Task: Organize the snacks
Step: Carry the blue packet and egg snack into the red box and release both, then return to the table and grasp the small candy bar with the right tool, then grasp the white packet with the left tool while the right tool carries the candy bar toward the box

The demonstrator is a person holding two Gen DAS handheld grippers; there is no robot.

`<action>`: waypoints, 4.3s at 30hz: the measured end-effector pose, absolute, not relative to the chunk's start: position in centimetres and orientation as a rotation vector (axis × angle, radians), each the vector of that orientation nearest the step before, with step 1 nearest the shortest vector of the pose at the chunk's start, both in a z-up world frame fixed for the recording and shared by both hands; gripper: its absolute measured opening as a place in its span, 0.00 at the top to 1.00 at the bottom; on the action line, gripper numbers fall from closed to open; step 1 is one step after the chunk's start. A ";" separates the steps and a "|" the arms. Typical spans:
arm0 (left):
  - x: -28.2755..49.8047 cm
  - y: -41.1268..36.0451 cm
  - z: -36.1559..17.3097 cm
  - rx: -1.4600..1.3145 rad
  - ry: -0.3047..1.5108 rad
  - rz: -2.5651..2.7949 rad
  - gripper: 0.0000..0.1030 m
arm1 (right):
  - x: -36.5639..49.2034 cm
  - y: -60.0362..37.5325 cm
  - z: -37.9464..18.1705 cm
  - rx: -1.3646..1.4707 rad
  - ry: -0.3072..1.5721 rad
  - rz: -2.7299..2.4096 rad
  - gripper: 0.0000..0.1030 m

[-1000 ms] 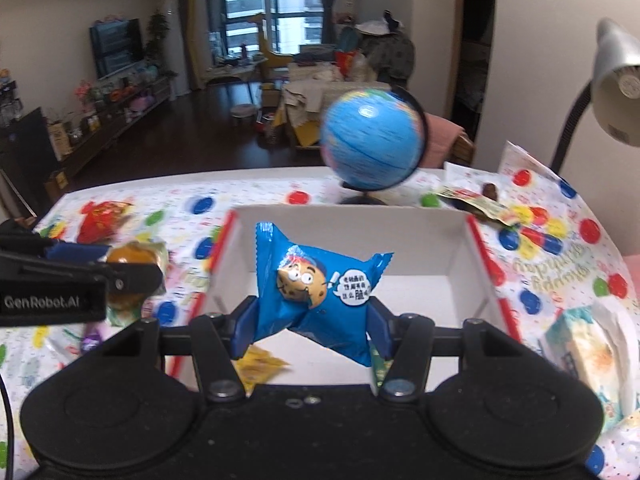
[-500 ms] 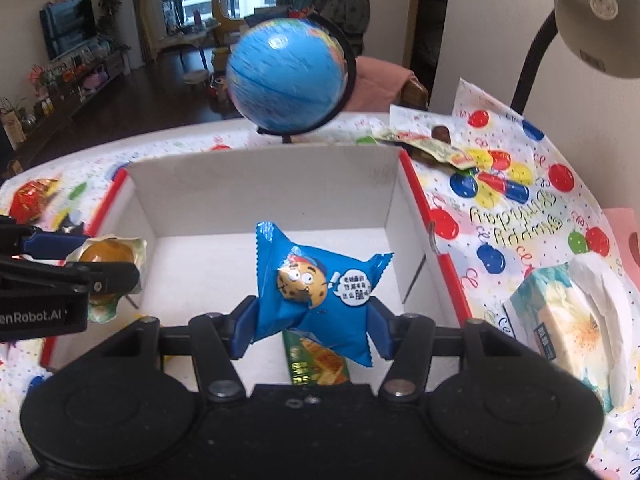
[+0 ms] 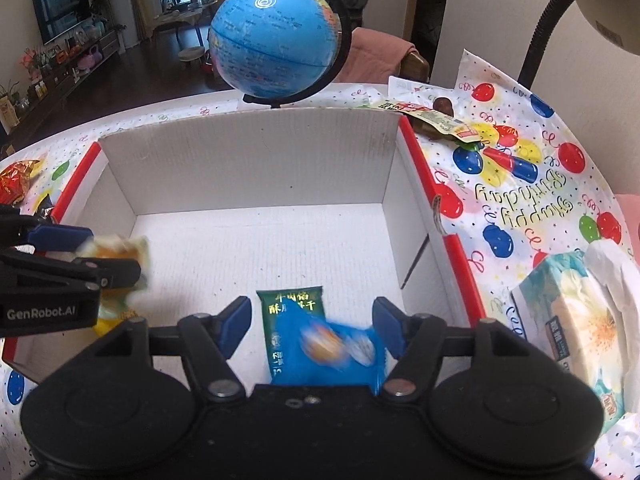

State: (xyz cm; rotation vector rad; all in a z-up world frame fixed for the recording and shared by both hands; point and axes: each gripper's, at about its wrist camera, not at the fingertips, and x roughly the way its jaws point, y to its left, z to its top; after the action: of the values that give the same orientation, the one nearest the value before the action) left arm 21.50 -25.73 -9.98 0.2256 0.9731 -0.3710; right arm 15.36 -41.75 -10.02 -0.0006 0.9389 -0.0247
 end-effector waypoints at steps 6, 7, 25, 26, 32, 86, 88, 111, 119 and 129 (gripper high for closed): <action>21.0 -25.1 -8.9 0.189 0.956 -0.390 0.39 | 14.4 -41.6 -9.0 0.017 0.915 -0.017 0.30; 20.8 -24.9 -8.6 0.186 0.953 -0.391 0.39 | 14.1 -41.5 -8.7 0.020 0.908 -0.014 0.28; 16.0 -20.7 -2.9 0.100 0.828 -0.323 0.34 | 9.2 -38.5 -2.5 0.039 0.761 0.048 0.15; 15.7 -20.4 -2.6 0.095 0.822 -0.319 0.34 | 8.9 -38.3 -2.2 0.039 0.755 0.055 0.14; 13.5 -18.2 -1.0 0.071 0.789 -0.294 0.30 | 7.4 -36.6 -0.9 0.031 0.722 0.103 0.11; 11.0 4.3 -10.4 -0.122 0.930 0.008 0.19 | 14.0 -15.9 -8.3 -0.095 0.879 0.380 0.18; 11.6 4.2 -11.0 -0.125 0.939 0.000 0.19 | 14.9 -15.6 -9.0 -0.100 0.893 0.386 0.21; 17.3 2.3 -15.9 -0.132 1.032 -0.094 0.40 | 21.3 -13.5 -15.6 -0.109 1.038 0.381 0.67; 17.8 2.7 -16.4 -0.144 1.045 -0.076 0.51 | 21.5 -13.5 -16.1 -0.124 1.034 0.368 0.84; 17.3 2.9 -15.4 -0.156 1.027 -0.081 0.70 | 20.3 -13.8 -15.0 -0.120 1.010 0.341 0.87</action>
State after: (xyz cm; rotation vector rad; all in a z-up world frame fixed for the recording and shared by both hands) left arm 17.31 2.92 -15.40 -0.1564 1.0272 -0.0813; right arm 20.34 -13.79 -14.96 -0.1199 1.0103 0.3412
